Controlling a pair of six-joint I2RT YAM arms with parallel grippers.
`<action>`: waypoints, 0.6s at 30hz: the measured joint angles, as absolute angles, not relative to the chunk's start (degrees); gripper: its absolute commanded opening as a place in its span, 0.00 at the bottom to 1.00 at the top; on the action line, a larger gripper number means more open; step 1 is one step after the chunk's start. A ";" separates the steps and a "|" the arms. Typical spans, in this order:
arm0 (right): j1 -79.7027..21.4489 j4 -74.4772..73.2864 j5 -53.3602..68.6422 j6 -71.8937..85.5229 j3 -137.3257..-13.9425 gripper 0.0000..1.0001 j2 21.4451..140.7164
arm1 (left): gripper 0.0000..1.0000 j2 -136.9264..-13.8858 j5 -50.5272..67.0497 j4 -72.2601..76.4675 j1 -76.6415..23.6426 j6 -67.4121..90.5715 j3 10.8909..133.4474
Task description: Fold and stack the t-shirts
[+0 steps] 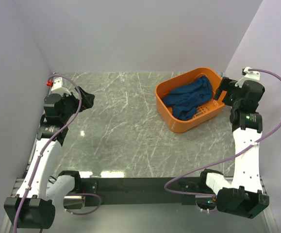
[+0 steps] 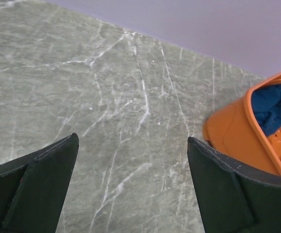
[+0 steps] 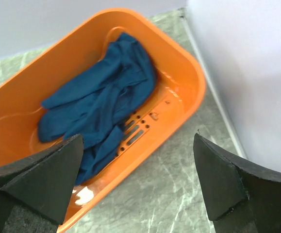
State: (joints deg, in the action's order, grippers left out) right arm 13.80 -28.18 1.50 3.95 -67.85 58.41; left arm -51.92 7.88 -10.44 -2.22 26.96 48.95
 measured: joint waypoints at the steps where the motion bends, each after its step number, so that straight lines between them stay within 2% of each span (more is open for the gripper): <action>1: 13.80 -28.49 2.70 3.64 -68.10 1.00 58.46 | 0.99 -52.21 8.40 -10.48 -2.22 27.11 49.23; 10: 12.12 -34.48 28.27 -12.25 -70.11 1.00 60.07 | 0.99 -52.73 11.88 -10.57 -2.22 27.24 49.93; 13: 10.94 -36.77 32.95 -15.03 -72.97 1.00 62.87 | 0.99 -52.75 13.32 -10.55 -2.22 27.24 49.93; 18: 9.74 -39.00 36.07 -12.21 -82.85 1.00 74.19 | 0.99 -53.12 15.44 -10.50 -2.22 27.40 49.93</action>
